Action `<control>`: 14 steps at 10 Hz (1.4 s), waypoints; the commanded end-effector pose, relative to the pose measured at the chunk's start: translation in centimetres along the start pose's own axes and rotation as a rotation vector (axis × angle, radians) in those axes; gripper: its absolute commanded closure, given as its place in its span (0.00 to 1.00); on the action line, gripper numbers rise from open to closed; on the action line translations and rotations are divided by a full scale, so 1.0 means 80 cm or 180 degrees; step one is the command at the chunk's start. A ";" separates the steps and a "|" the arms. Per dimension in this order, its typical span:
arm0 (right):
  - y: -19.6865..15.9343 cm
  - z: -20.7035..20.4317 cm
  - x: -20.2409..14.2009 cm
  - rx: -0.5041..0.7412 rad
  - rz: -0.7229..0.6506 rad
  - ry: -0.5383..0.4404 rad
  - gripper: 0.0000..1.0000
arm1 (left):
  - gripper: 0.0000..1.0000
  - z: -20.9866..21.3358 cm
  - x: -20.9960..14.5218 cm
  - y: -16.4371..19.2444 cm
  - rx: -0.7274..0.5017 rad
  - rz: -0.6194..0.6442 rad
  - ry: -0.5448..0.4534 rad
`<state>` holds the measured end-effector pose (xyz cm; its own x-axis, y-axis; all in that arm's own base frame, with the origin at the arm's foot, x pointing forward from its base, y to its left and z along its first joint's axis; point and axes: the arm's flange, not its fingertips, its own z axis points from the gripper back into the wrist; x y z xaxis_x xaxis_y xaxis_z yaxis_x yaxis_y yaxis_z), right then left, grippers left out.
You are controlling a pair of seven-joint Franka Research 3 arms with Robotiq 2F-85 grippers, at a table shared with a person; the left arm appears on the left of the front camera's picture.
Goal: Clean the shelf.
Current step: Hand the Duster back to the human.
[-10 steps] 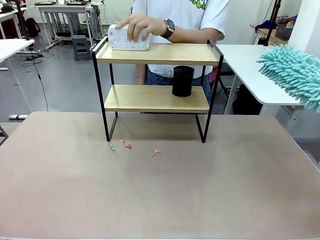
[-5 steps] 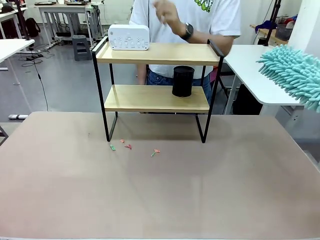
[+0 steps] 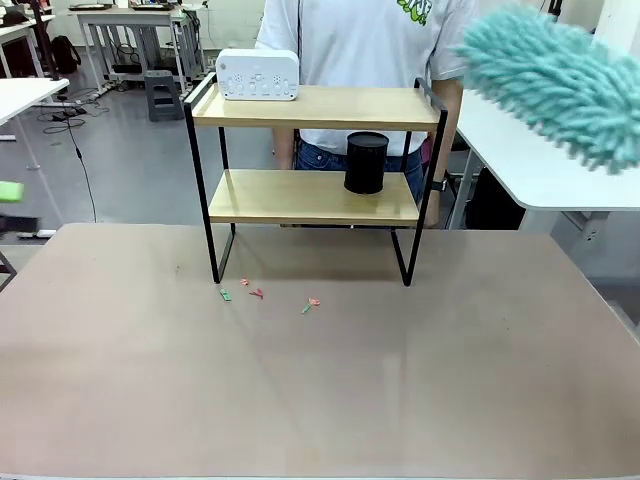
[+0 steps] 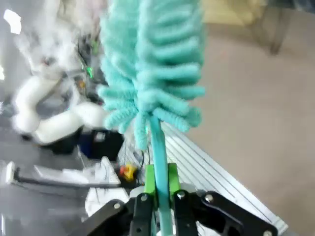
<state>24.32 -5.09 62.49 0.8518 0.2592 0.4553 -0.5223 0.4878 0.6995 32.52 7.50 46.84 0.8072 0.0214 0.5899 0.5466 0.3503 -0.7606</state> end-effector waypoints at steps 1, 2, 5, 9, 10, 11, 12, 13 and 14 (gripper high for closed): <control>0.054 -0.045 0.038 0.0268 0.0834 0.0939 0.88 | 0.00 -0.079 -0.005 -0.046 -0.0284 -0.0229 0.0336; 0.063 -0.071 0.035 0.0275 0.0922 0.1414 0.88 | 0.00 -0.126 -0.011 -0.068 -0.0507 -0.0258 0.0560; 0.044 -0.084 0.025 0.0278 0.0906 0.1469 0.88 | 0.00 -0.141 0.011 -0.083 -0.0526 -0.0324 0.0701; 0.055 -0.161 0.065 0.0414 0.0822 0.2389 0.88 | 0.00 -0.195 0.013 -0.101 -0.0546 -0.0410 0.0762; 0.052 -0.176 0.080 0.0383 0.0805 0.2567 0.88 | 0.00 -0.212 0.021 -0.112 -0.0654 -0.0458 0.0816; 0.051 -0.190 0.089 0.0362 0.0795 0.2784 0.88 | 0.00 -0.228 0.029 -0.118 -0.0601 -0.0534 0.0847; 0.052 -0.205 0.096 0.0418 0.0822 0.2925 0.88 | 0.00 -0.247 0.036 -0.122 -0.0632 -0.0569 0.0956; 0.050 -0.222 0.101 0.0454 0.0823 0.3049 0.88 | 0.00 -0.272 0.038 -0.126 -0.0644 -0.0655 0.1074; 0.048 -0.235 0.107 0.0485 0.0833 0.3131 0.88 | 0.00 -0.302 0.039 -0.131 -0.0779 -0.0706 0.1250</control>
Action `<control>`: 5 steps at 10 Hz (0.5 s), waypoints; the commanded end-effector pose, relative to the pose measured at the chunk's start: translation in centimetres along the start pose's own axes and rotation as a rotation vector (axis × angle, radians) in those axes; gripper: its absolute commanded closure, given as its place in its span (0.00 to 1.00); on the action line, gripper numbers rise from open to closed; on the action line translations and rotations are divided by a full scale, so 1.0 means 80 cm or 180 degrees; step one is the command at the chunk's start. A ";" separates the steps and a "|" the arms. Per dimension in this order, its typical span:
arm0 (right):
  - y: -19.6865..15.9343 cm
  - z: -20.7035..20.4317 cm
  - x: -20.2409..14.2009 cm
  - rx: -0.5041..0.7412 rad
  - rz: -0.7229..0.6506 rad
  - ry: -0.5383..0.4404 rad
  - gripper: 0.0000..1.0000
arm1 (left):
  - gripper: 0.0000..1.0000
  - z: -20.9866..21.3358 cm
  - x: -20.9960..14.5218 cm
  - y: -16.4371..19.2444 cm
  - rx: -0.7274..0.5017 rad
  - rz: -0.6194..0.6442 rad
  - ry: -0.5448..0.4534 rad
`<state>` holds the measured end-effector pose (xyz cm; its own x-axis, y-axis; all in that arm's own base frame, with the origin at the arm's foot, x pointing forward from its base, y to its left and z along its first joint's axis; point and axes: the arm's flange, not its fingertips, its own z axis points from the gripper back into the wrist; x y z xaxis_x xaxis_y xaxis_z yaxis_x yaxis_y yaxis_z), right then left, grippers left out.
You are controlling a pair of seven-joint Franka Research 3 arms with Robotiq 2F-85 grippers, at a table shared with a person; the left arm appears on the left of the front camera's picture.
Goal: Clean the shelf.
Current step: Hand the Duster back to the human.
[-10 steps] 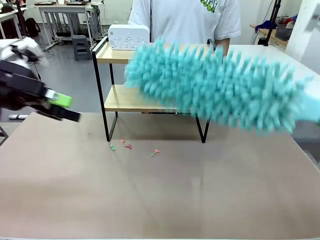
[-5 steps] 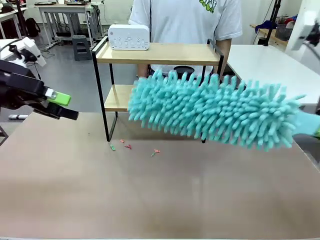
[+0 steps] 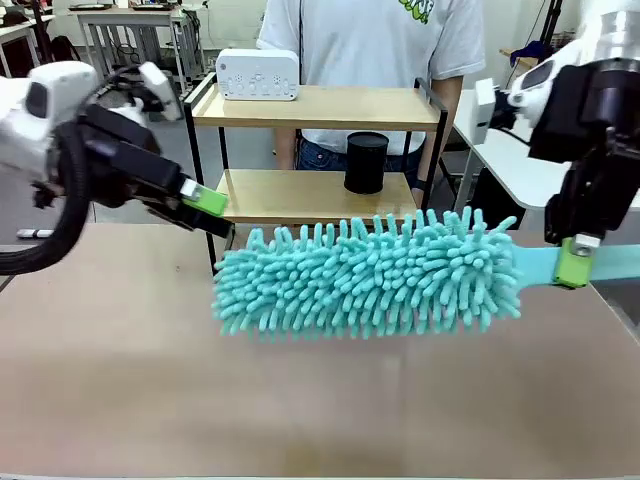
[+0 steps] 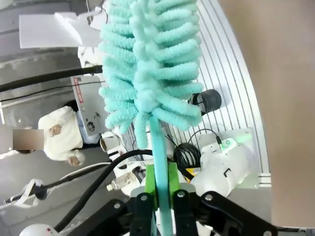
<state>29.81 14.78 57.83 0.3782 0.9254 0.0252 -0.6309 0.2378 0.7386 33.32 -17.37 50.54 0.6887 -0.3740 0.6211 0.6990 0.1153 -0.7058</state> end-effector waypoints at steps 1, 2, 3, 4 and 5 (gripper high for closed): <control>-0.001 0.011 0.012 0.0049 0.0094 0.0233 0.88 | 0.00 -0.044 0.024 0.015 -0.0140 -0.0167 0.0190; -0.004 0.012 0.018 0.0076 0.0136 0.0267 0.88 | 0.00 -0.066 0.028 0.016 -0.0205 -0.0192 0.0346; -0.008 0.014 0.023 0.0089 0.0171 0.0252 0.88 | 0.00 -0.083 0.029 0.015 -0.0382 -0.0189 0.0518; -0.015 0.015 0.025 0.0141 0.0179 0.0256 0.88 | 0.00 -0.094 0.027 0.010 -0.0591 -0.0193 0.0595; -0.021 0.014 0.028 0.0201 0.0202 0.0272 0.88 | 0.00 -0.101 0.023 0.002 -0.0862 -0.0162 0.0668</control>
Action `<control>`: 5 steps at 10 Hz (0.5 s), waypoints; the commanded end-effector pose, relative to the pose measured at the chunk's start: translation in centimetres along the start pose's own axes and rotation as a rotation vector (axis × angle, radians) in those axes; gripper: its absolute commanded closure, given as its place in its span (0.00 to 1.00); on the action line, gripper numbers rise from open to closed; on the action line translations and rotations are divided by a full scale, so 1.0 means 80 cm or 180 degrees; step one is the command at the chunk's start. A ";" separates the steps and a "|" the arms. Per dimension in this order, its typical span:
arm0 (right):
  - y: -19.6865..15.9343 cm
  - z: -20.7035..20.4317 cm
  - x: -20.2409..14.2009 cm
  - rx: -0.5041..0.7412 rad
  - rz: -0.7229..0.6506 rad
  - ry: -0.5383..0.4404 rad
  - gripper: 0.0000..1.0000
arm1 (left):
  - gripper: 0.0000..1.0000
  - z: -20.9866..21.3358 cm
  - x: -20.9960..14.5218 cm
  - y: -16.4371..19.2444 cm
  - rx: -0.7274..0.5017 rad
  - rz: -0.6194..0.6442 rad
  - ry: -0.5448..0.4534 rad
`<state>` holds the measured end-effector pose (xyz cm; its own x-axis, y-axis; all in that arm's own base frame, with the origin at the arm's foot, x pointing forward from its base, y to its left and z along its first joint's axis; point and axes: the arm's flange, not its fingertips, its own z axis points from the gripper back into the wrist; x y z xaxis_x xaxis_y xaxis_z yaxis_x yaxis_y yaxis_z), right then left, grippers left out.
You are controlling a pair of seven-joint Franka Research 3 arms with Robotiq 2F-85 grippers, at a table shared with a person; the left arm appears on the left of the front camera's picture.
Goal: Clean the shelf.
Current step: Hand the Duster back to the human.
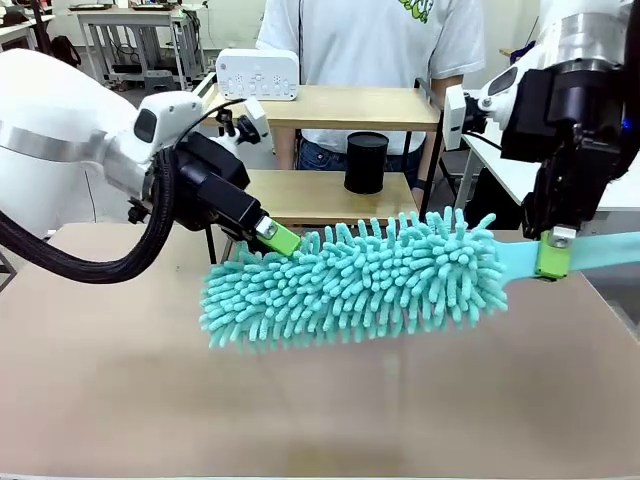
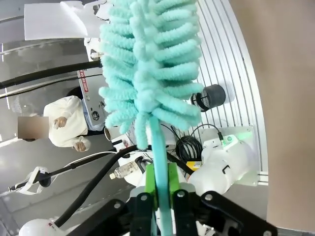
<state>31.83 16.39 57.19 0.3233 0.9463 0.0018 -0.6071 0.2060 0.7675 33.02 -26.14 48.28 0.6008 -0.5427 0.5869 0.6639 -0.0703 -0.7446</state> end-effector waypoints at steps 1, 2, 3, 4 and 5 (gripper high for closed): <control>-0.008 0.008 0.001 0.0080 0.0121 0.0083 0.88 | 0.00 0.006 -0.004 -0.010 -0.0455 -0.0049 0.0170; -0.010 0.008 0.001 0.0093 0.0134 0.0081 0.88 | 0.00 0.002 -0.010 -0.013 -0.0499 -0.0062 0.0221; -0.010 0.008 0.000 0.0091 0.0139 0.0077 0.88 | 0.00 0.000 -0.014 -0.017 -0.0672 -0.0023 0.0321; -0.010 0.007 -0.001 0.0091 0.0137 0.0070 0.88 | 0.00 -0.001 -0.018 -0.017 -0.0651 -0.0043 0.0403; -0.010 0.006 -0.001 0.0103 0.0139 0.0062 0.88 | 0.00 -0.003 -0.019 -0.015 -0.0629 -0.0033 0.0425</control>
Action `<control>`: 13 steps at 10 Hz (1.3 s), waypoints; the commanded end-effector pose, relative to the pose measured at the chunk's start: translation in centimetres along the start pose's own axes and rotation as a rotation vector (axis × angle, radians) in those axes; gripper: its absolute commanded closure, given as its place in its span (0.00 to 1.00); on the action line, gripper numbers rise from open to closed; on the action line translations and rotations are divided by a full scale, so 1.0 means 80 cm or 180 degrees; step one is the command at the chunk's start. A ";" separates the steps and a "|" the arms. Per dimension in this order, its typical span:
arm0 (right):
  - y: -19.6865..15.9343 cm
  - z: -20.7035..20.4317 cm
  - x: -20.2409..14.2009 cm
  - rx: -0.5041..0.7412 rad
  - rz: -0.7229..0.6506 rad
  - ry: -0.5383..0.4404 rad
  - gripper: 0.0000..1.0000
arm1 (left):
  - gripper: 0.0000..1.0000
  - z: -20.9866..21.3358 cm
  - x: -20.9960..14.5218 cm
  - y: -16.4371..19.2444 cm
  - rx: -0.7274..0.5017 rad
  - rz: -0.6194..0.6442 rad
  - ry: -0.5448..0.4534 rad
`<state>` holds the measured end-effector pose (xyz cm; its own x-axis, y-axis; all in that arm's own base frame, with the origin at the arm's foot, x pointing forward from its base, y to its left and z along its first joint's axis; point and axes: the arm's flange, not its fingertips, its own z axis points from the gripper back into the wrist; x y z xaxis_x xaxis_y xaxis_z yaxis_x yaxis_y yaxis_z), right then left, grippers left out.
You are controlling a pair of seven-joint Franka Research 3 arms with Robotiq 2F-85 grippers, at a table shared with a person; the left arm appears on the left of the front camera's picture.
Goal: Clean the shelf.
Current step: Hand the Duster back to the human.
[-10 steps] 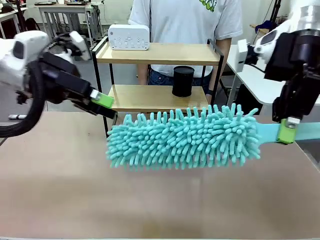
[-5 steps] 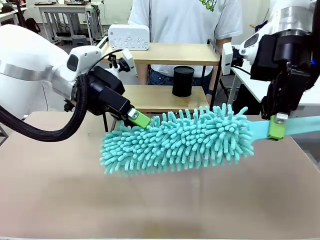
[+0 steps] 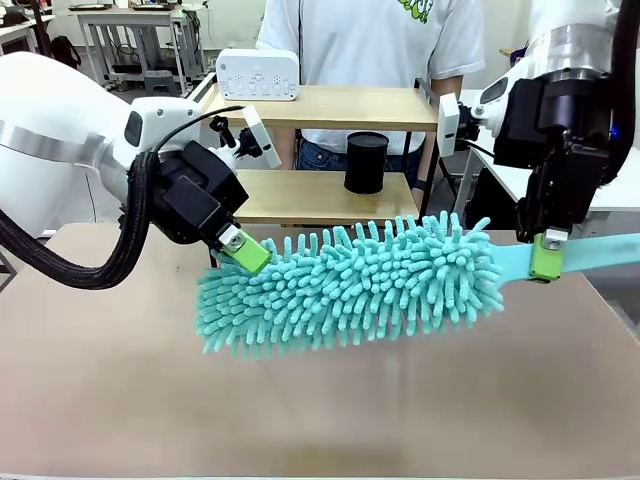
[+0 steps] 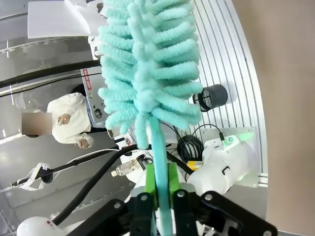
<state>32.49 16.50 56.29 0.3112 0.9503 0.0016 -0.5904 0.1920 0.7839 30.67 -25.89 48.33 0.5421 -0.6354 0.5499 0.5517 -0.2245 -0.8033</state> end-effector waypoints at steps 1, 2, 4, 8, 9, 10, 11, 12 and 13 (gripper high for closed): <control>0.003 0.007 -0.006 0.0026 0.0102 0.0021 0.88 | 0.00 0.007 -0.002 0.004 0.0048 -0.0064 0.0035; 0.001 0.007 -0.007 0.0041 0.0094 0.0007 0.88 | 0.60 0.005 -0.001 0.007 0.0074 -0.0107 0.0077; 0.000 0.007 -0.009 0.0060 0.0085 0.0025 0.88 | 1.00 0.004 -0.002 0.010 0.0086 -0.0104 0.0064; -0.001 0.004 -0.009 0.0064 0.0064 0.0025 0.88 | 1.00 0.000 -0.003 0.014 0.0181 -0.0091 0.0116; -0.002 0.005 -0.009 0.0054 0.0043 0.0008 0.88 | 1.00 0.000 -0.003 0.014 0.0187 -0.0077 0.0124; -0.003 0.004 -0.010 0.0054 0.0039 -0.0007 0.88 | 1.00 0.000 -0.002 0.015 0.0181 -0.0070 0.0127; -0.003 0.004 -0.010 0.0051 0.0029 -0.0013 0.88 | 1.00 0.000 -0.001 0.014 0.0190 -0.0076 0.0150; -0.003 0.004 -0.010 0.0044 0.0008 -0.0030 0.88 | 1.00 -0.001 -0.002 0.014 0.0213 -0.0077 0.0171; -0.003 0.004 -0.010 0.0022 -0.0042 -0.0029 0.83 | 1.00 -0.002 -0.002 0.015 0.0218 -0.0072 0.0180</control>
<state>32.47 16.12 56.18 0.3129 0.9498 -0.0047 -0.5764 0.1938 0.7938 31.16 -25.94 47.43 0.5217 -0.6568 0.5445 0.5887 -0.1847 -0.7869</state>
